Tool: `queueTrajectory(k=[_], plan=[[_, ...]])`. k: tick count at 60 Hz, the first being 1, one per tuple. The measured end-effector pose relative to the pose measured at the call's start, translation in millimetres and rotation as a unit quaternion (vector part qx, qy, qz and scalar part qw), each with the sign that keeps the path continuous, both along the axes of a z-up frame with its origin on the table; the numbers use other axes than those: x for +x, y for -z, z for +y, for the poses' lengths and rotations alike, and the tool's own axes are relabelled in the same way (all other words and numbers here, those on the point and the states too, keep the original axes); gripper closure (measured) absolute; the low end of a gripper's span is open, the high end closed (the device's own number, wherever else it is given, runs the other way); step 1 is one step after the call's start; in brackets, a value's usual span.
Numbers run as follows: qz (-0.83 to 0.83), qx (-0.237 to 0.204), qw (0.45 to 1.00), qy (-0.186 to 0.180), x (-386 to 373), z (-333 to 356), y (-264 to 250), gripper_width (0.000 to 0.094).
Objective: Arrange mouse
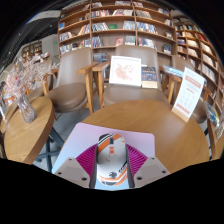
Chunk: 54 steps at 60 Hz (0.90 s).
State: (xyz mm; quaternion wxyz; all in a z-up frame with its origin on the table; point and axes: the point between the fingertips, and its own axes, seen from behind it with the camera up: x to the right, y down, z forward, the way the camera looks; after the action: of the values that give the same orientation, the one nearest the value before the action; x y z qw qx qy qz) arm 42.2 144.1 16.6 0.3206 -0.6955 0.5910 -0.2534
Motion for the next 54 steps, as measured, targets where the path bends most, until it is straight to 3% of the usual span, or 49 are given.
queueTrajectory(k=[16, 18, 23, 26, 39, 54], plan=[[-0.002, -0.007, 1.0, 0.005, -5.9, 4.2, 27.3, 0.041], [-0.006, -0.003, 1.0, 0.005, -5.2, 3.8, 24.6, 0.0355], [-0.018, -0.016, 1.0, 0.018, -11.1, -5.9, 13.2, 0.0067], [-0.029, -0.02, 0.999, 0.02, -19.5, -10.7, -2.9, 0.0109], [-0.081, -0.026, 0.996, 0.028, -112.8, -53.7, -94.3, 0.0079], [-0.088, -0.005, 0.995, 0.042, -249.6, -96.4, -129.0, 0.0082]])
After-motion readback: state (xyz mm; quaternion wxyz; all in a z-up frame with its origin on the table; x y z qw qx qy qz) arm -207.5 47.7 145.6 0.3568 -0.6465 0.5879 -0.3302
